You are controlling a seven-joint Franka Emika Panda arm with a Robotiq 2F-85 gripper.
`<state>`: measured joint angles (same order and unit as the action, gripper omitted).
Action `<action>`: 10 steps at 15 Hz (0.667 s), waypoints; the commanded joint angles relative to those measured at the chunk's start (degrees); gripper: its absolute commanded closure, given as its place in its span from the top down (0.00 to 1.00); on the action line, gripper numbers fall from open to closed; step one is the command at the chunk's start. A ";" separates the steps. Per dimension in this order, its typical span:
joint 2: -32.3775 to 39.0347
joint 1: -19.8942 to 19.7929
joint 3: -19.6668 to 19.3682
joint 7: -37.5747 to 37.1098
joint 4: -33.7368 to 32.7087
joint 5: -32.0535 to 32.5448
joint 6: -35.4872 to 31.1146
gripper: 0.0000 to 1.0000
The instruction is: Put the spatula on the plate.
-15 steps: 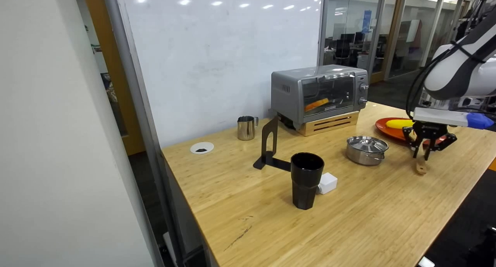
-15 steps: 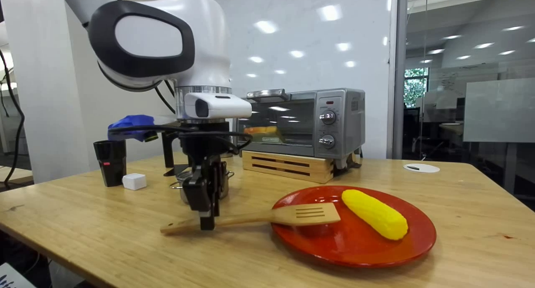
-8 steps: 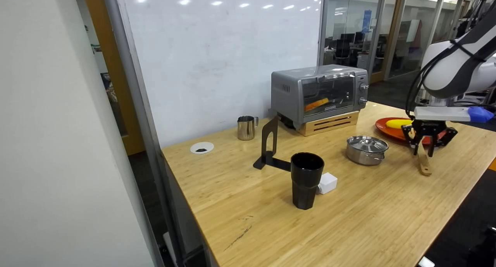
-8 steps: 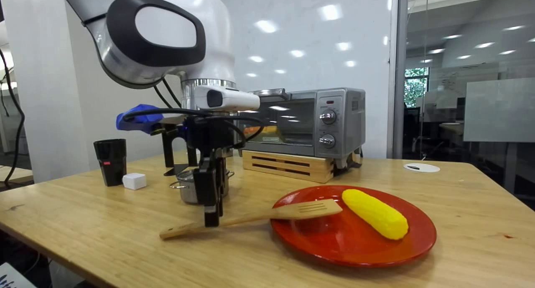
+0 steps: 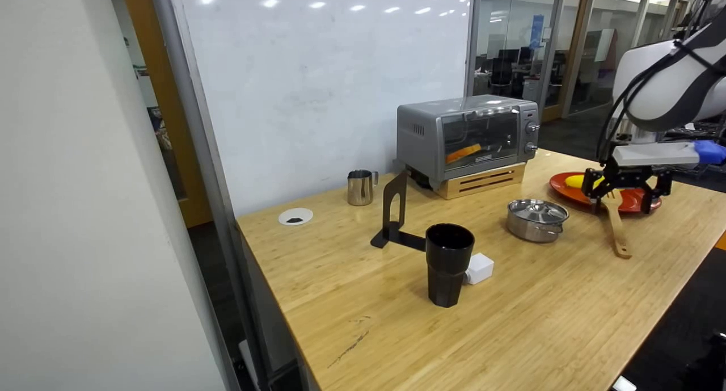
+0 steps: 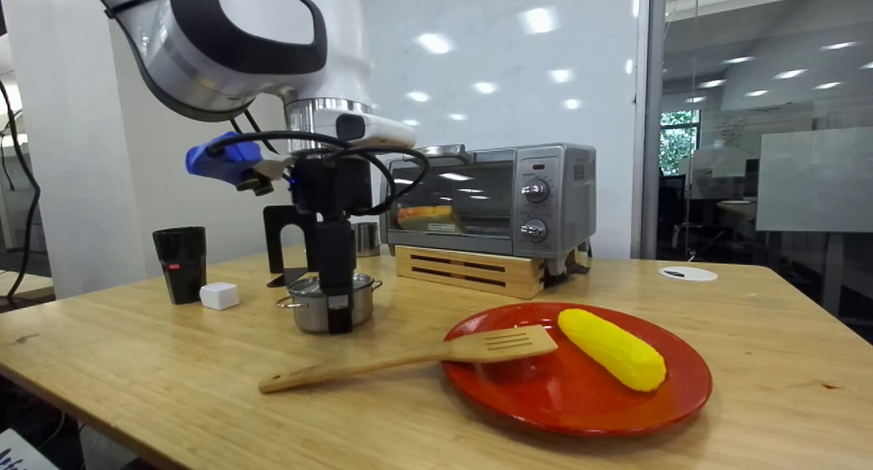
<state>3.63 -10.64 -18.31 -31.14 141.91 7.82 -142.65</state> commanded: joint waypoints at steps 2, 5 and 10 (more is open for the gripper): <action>-13.59 -0.15 3.53 9.45 6.07 2.69 7.38 1.00; -21.84 0.00 6.98 15.31 8.71 2.88 13.30 1.00; -34.23 1.29 11.28 26.09 11.80 2.68 21.83 1.00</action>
<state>-23.28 -9.93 -8.75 -10.73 150.72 9.60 -124.33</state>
